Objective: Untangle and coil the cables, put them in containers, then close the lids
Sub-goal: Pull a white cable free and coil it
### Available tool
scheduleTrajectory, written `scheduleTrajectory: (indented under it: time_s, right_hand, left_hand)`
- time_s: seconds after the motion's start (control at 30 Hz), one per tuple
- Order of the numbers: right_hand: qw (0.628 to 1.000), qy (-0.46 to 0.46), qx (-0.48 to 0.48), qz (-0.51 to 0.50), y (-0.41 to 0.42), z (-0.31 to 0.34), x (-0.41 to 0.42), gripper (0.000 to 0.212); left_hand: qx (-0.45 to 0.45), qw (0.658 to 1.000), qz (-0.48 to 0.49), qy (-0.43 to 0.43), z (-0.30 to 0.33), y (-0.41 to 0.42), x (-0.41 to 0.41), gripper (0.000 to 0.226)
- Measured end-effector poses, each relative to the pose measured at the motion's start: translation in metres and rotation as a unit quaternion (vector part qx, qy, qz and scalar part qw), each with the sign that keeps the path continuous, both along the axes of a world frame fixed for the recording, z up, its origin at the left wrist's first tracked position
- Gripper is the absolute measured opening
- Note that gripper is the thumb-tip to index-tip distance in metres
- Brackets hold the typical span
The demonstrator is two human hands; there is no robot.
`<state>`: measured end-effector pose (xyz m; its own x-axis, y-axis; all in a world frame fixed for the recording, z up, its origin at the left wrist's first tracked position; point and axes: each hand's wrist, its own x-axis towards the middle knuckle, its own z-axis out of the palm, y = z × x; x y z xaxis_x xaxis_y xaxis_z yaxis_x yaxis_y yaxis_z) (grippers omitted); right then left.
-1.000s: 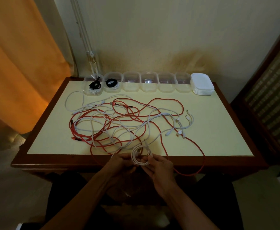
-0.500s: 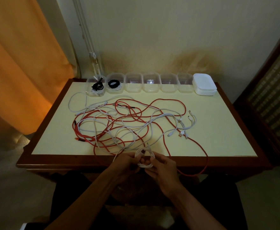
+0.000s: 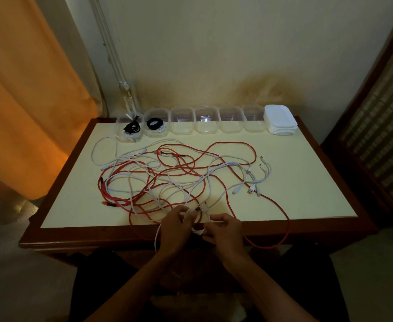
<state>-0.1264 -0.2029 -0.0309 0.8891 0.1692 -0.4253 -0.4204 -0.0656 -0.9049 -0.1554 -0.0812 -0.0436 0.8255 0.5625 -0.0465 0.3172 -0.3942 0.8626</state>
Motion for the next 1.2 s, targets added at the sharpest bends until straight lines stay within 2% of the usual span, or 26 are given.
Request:
scheduleTrajectory:
  time_s: [0.1,0.2,0.27,0.3,0.37,0.4,0.43,0.47,0.5,0.53,0.57,0.6,0.7,0.77,0.87,0.97,1.07,1.13,1.2]
  right_hand:
    - [1.0,-0.021,-0.012,0.006,0.002,0.004,0.008,0.016]
    - [1.0,-0.008,-0.005,0.01,0.003,0.006,0.012,0.016]
    - [1.0,0.019,0.014,0.0,0.002,0.008,0.017,0.015]
    - [0.999,0.037,0.023,-0.006,0.002,0.008,0.02,0.016]
    - [0.996,0.073,0.05,-0.013,0.0,0.008,0.026,0.018]
    - [0.994,0.084,0.066,-0.011,-0.001,0.008,0.029,0.019]
    - [0.993,0.088,0.08,-0.008,-0.001,0.008,0.032,0.02]
    - [0.993,0.085,0.085,-0.006,0.0,0.008,0.037,0.02]
    - [0.993,0.077,0.084,-0.006,0.002,0.009,0.043,0.019]
    - [0.995,0.067,0.076,-0.005,0.004,0.01,0.049,0.019]
    - [0.997,0.052,0.062,0.0,0.007,0.012,0.054,0.018]
    - [0.999,0.03,0.044,0.011,0.011,0.013,0.059,0.017]
    - [0.997,-0.049,-0.007,0.052,0.026,0.016,0.062,0.017]
    - [0.994,-0.084,-0.02,0.063,0.036,0.016,0.062,0.019]
    - [0.994,-0.096,-0.017,0.05,0.048,0.019,0.074,0.022]
    - [0.994,-0.096,-0.005,0.055,0.058,0.023,0.092,0.025]
    - [0.995,-0.087,0.018,0.037,0.067,0.03,0.116,0.022]
    - [0.995,-0.087,0.031,0.029,0.072,0.035,0.136,0.018]
    - [0.995,-0.095,0.029,0.03,0.079,0.038,0.158,0.012]
  left_hand:
    - [0.099,0.993,-0.061,0.029,0.002,0.011,0.01,0.019]
    - [0.229,0.967,-0.106,0.044,0.005,0.023,0.02,0.021]
    - [0.274,0.95,-0.14,0.056,0.006,0.026,0.024,0.022]
    - [0.263,0.95,-0.156,0.066,0.007,0.027,0.026,0.024]
    - [0.172,0.972,-0.153,0.053,0.01,0.025,0.028,0.024]
    - [0.091,0.988,-0.12,0.038,0.011,0.024,0.028,0.023]
    - [-0.033,0.997,-0.064,0.025,0.013,0.022,0.03,0.023]
    - [-0.176,0.984,-0.007,0.024,0.017,0.02,0.033,0.023]
    - [-0.311,0.949,0.043,0.041,0.022,0.018,0.035,0.022]
    - [-0.409,0.907,0.084,0.051,0.024,0.018,0.038,0.022]
    - [-0.46,0.879,0.108,0.061,0.024,0.02,0.041,0.022]
    - [-0.479,0.867,0.119,0.066,0.024,0.022,0.045,0.026]
    - [-0.491,0.856,0.145,0.066,0.026,0.031,0.058,0.041]
    - [-0.512,0.841,0.169,0.045,0.031,0.037,0.068,0.037]
    - [-0.467,0.869,0.156,0.048,0.038,0.047,0.082,0.034]
    - [-0.416,0.904,0.088,0.041,0.048,0.062,0.09,0.034]
    - [-0.388,0.921,0.046,0.006,0.049,0.087,0.099,0.05]
    - [-0.298,0.952,0.061,-0.035,0.043,0.105,0.108,0.044]
    - [-0.097,0.99,0.07,-0.068,0.031,0.126,0.117,0.026]
